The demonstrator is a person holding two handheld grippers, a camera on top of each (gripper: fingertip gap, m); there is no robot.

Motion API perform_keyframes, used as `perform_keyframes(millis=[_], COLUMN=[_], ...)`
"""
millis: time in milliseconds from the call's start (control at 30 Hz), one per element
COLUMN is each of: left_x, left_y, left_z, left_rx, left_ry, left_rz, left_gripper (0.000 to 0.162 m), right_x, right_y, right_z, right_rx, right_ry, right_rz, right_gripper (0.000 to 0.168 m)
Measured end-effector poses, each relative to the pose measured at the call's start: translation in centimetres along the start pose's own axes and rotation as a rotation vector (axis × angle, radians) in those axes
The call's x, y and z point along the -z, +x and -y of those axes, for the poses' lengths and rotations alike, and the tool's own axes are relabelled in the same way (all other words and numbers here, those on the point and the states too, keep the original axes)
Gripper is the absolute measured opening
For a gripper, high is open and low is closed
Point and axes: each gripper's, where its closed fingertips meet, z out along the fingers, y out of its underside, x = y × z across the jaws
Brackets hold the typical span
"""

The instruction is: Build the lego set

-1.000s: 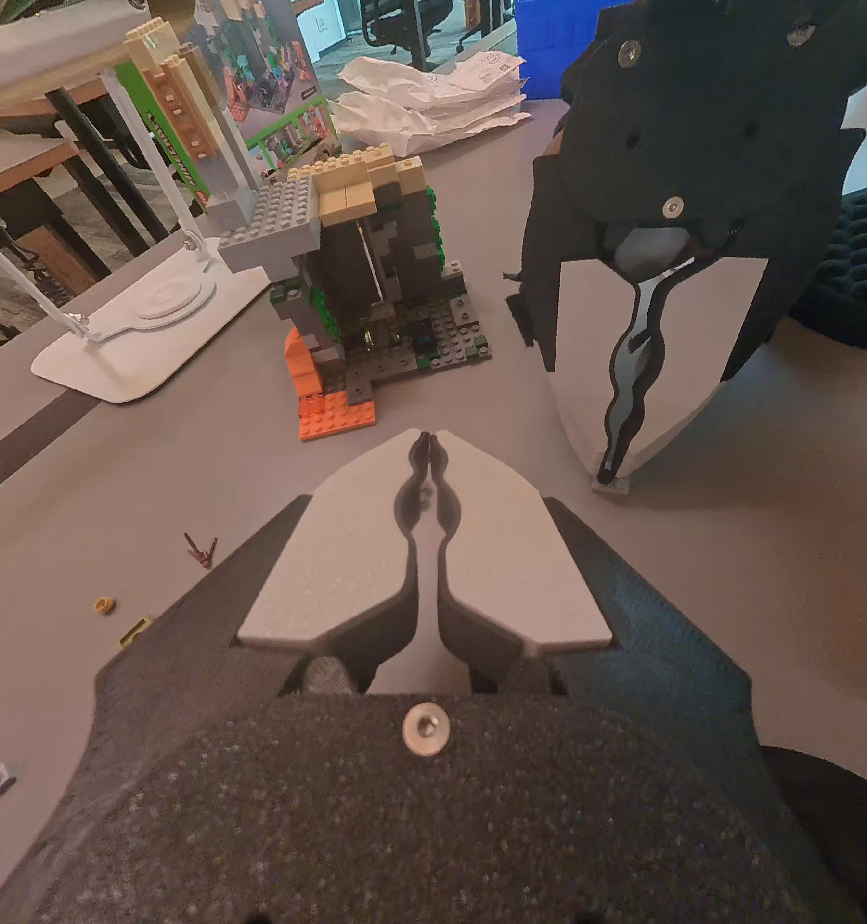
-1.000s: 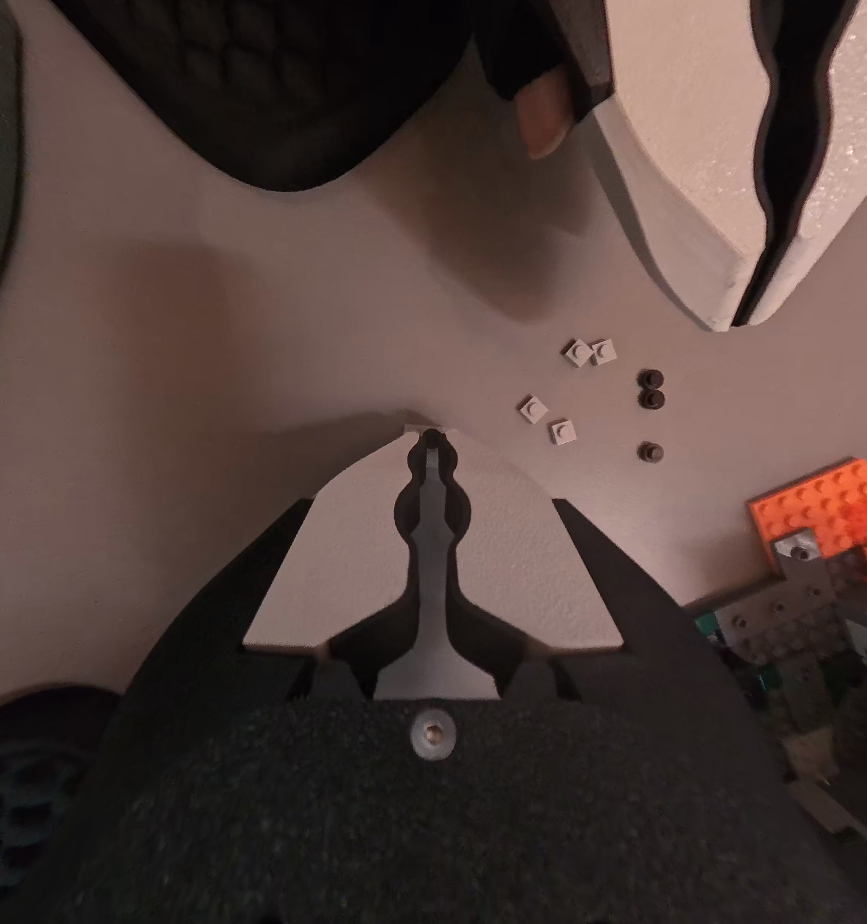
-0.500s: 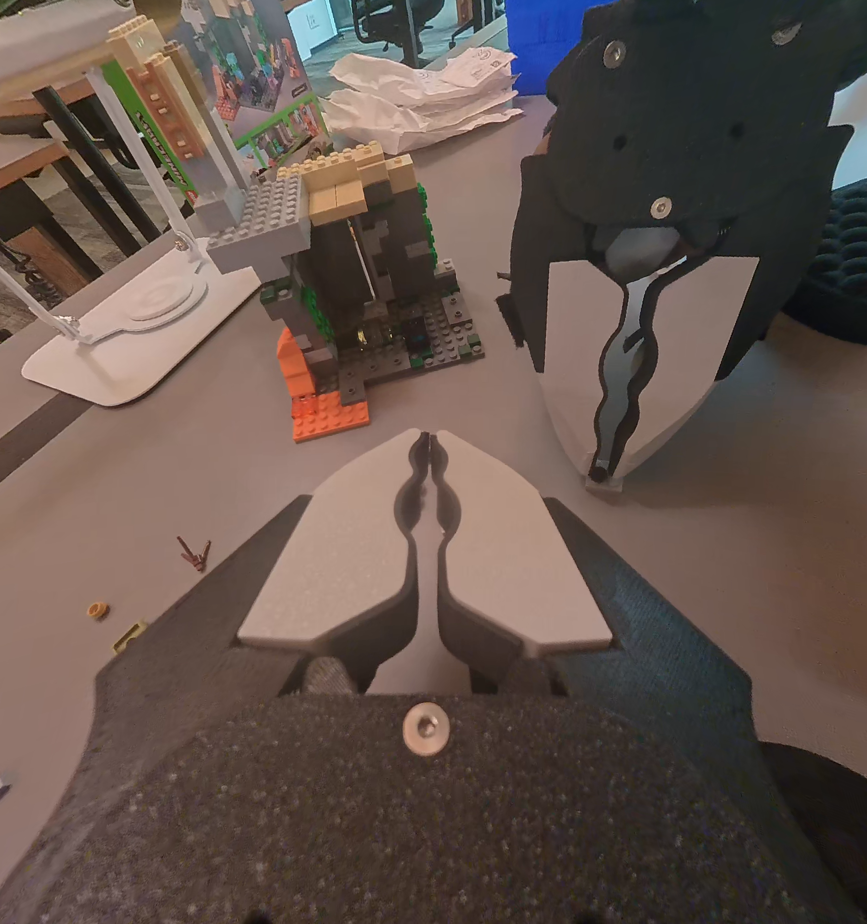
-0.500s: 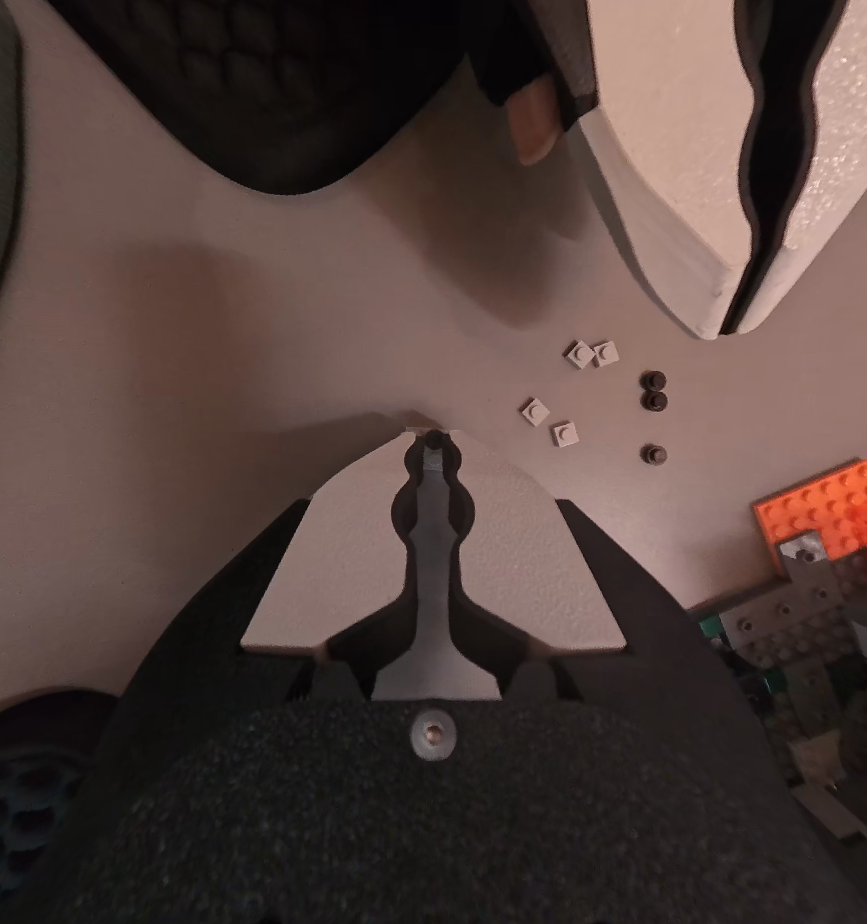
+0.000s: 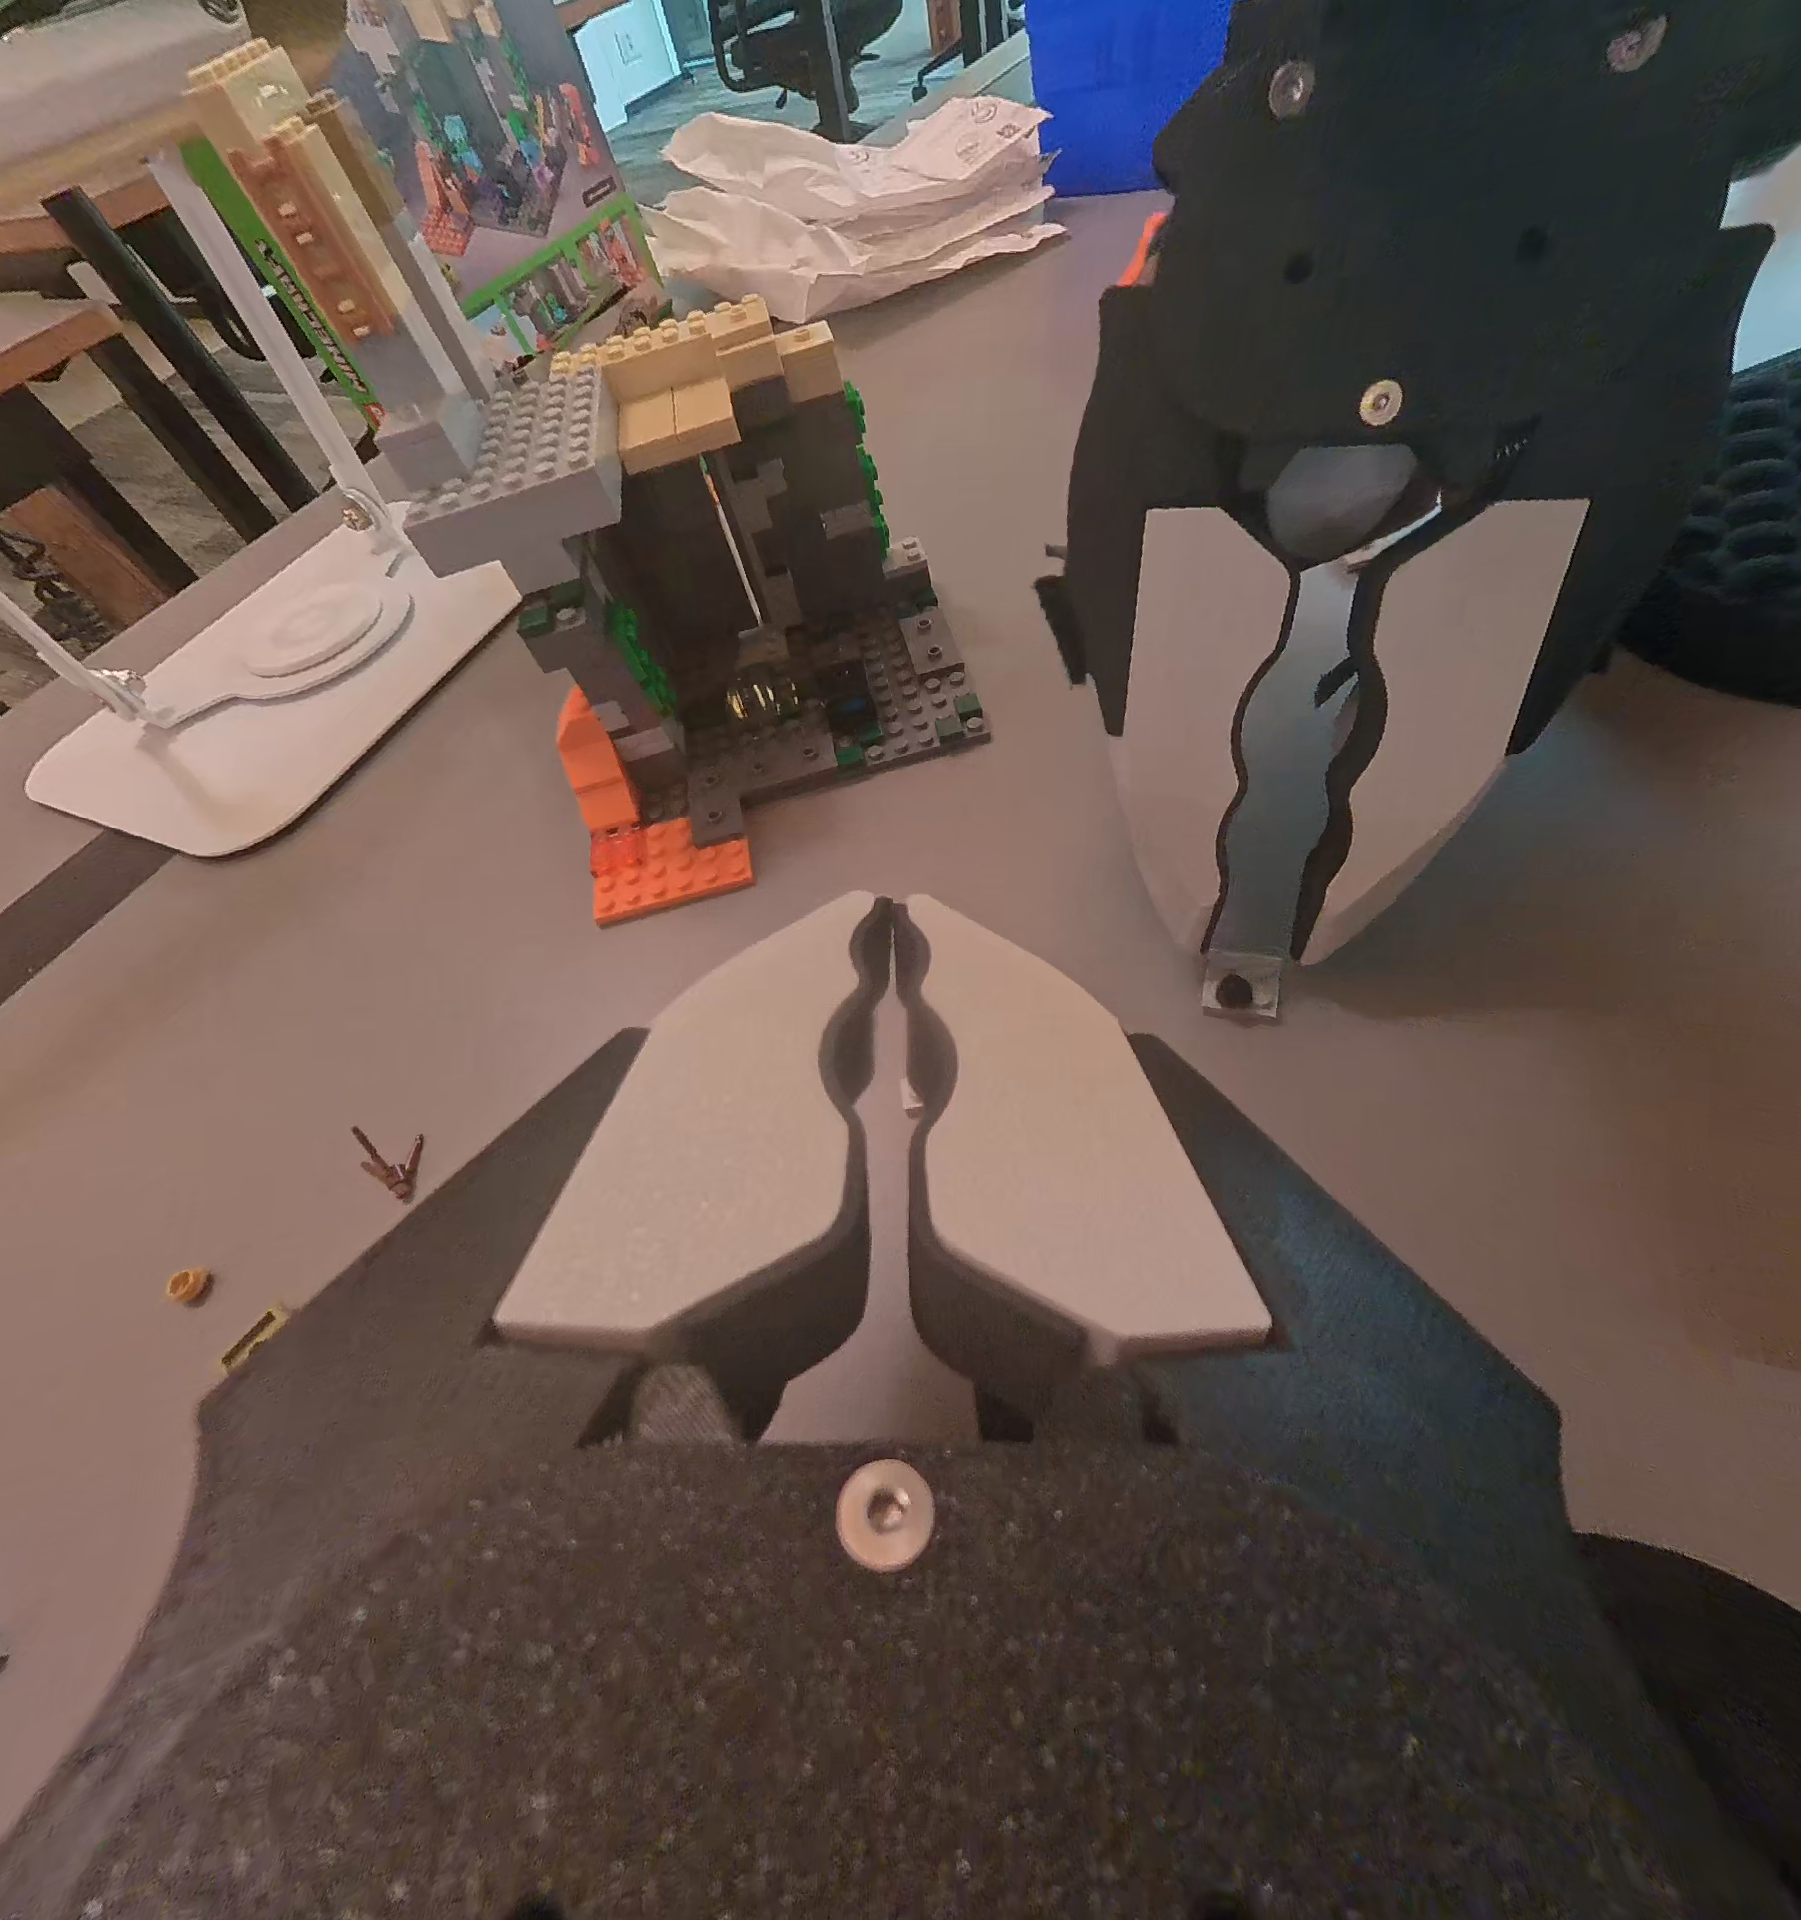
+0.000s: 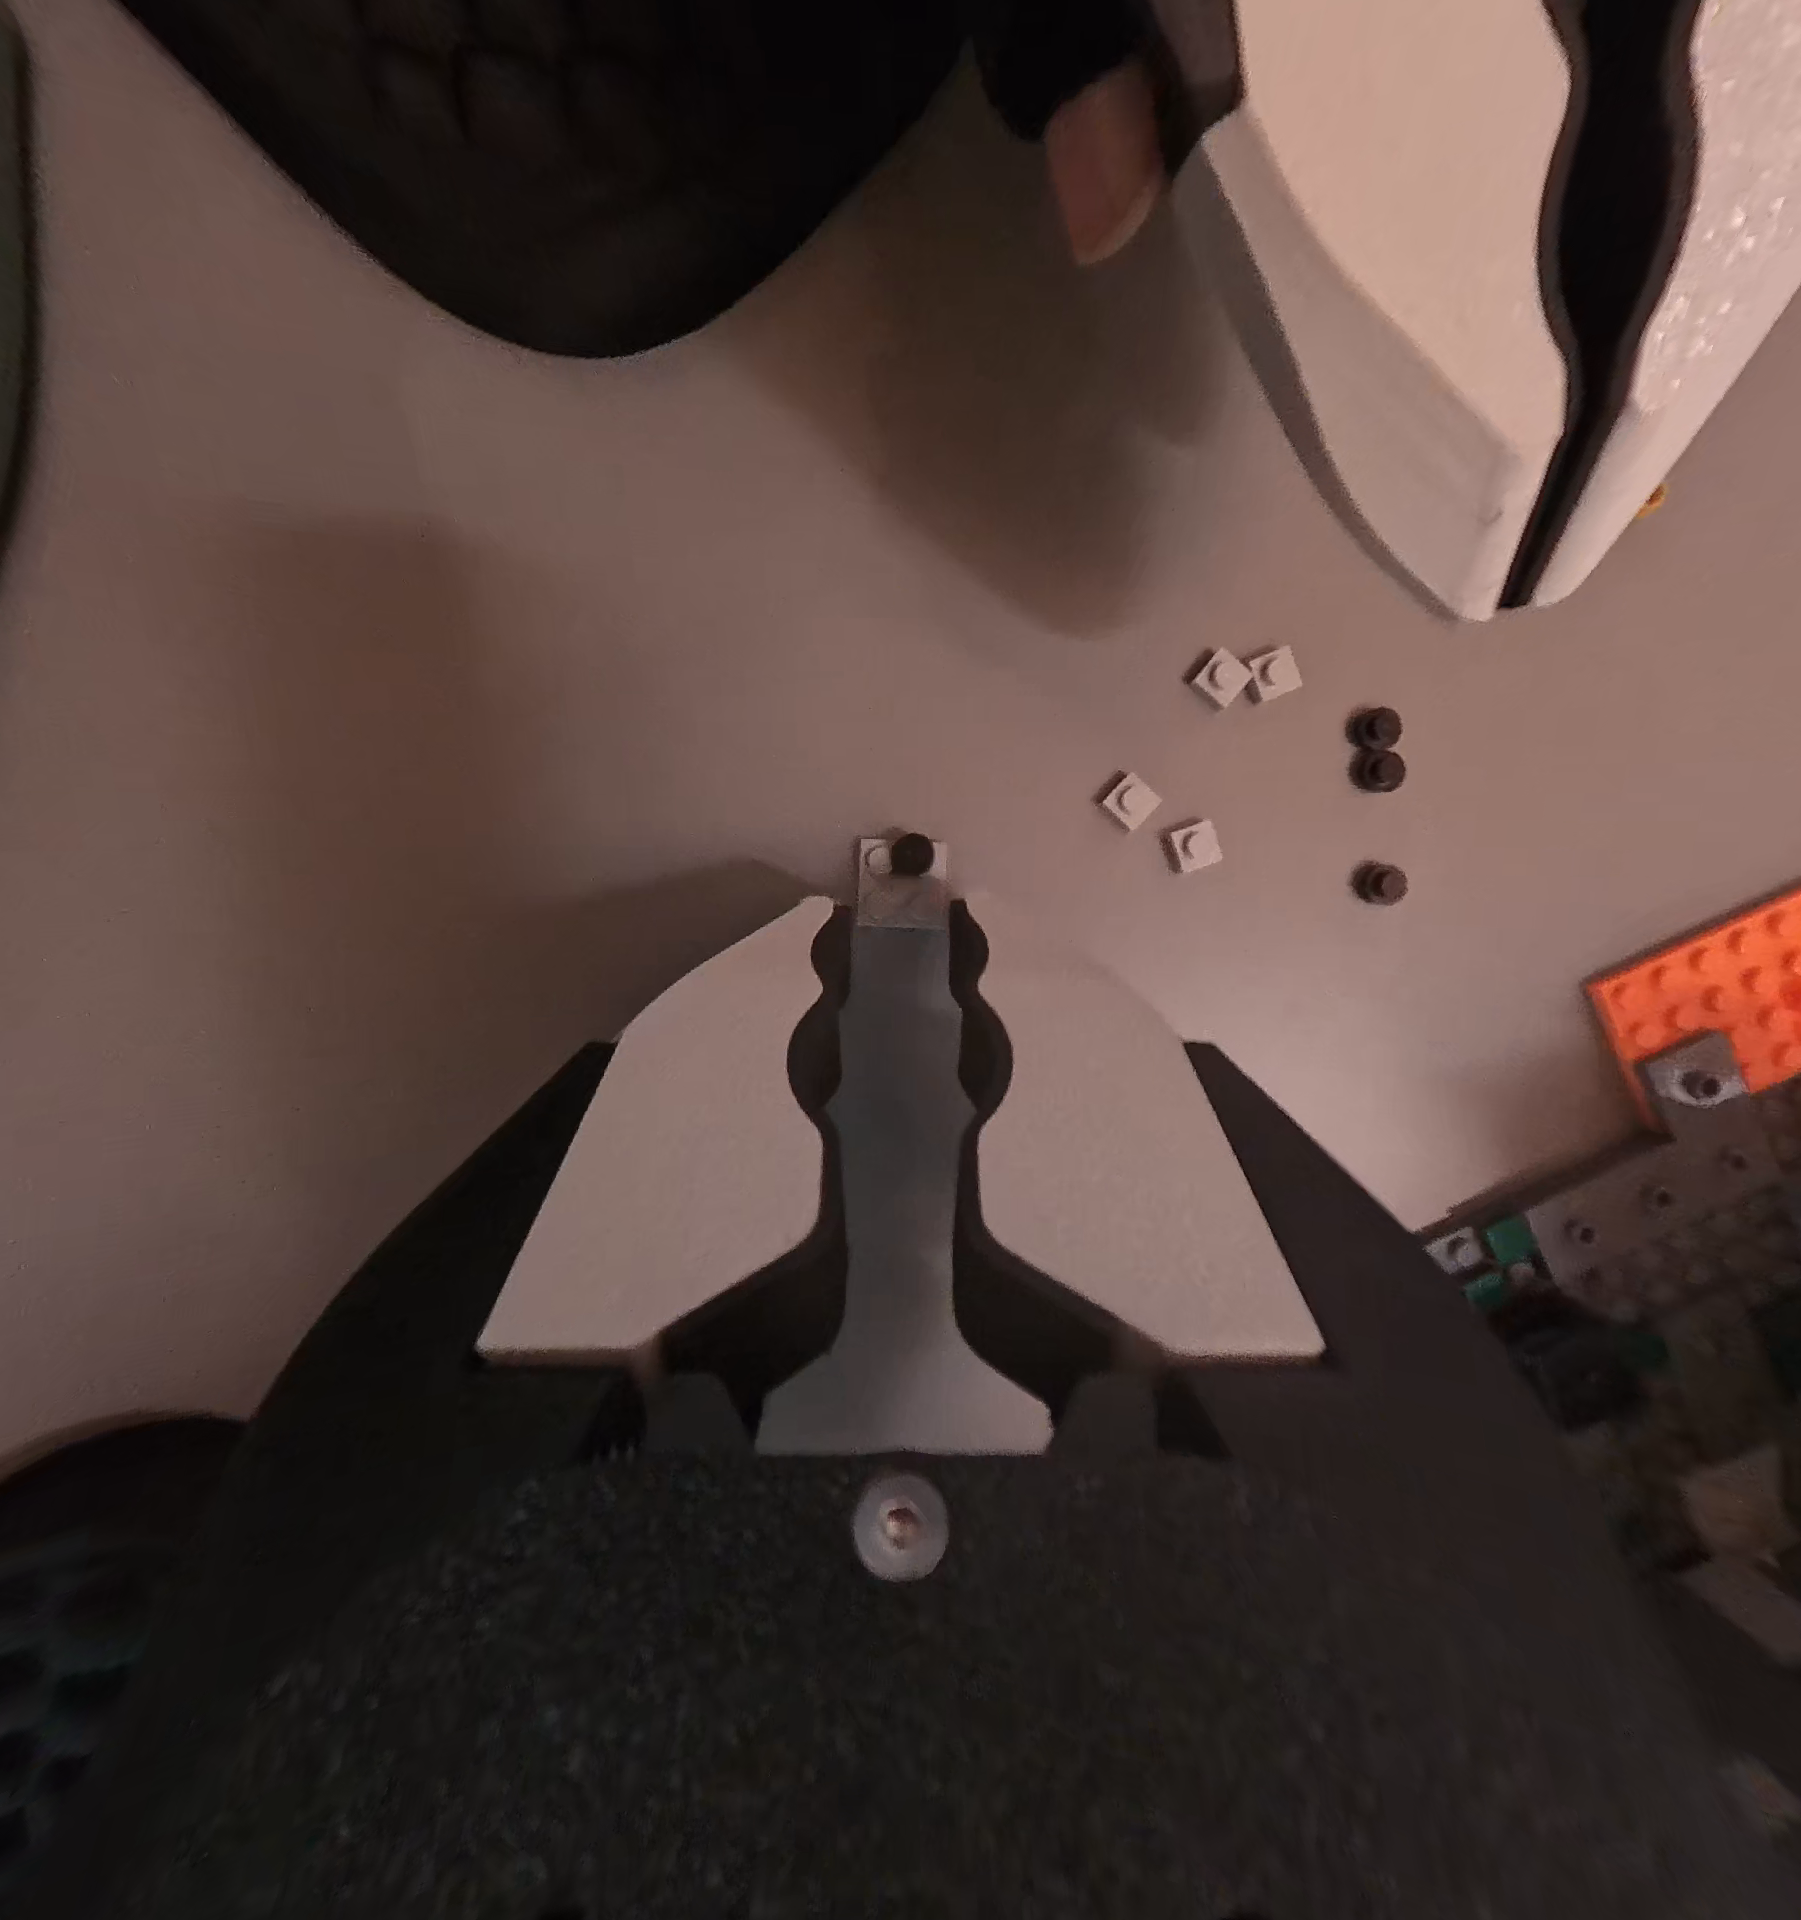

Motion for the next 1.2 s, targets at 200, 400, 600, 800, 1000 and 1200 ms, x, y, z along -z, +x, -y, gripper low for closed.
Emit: perform_keyframes(millis=[200,400,600,800,1000,1200], left_x=[-0.2,0.0,0.6,1.4,1.8,2.0], left_y=[0.9,2.3,4.8,7.2,8.1,9.0], left_z=[0.0,0.6,1.6,2.8,3.7,4.1], left_rx=[-0.022,-0.086,-0.23,-0.38,-0.555,-0.649], left_ry=[0.007,0.04,0.111,0.2,0.247,0.274], left_rz=[-0.039,-0.099,-0.202,-0.243,-0.176,-0.142], left_gripper=[0.0,0.0,0.008,0.021,0.028,0.026], right_x=[-0.5,-0.5,0.6,3.7,5.8,6.4], right_y=[0.0,-0.2,-0.5,-0.5,-1.1,-2.0], right_z=[0.0,0.0,0.7,2.2,3.4,4.5], right_rx=[-0.007,-0.032,-0.083,-0.086,-0.104,-0.133], right_ry=[0.036,0.05,0.108,0.16,0.189,0.234], right_rz=[-0.041,-0.006,0.07,0.133,0.208,0.274], right_gripper=[0.019,0.015,0.015,0.015,0.015,0.015])
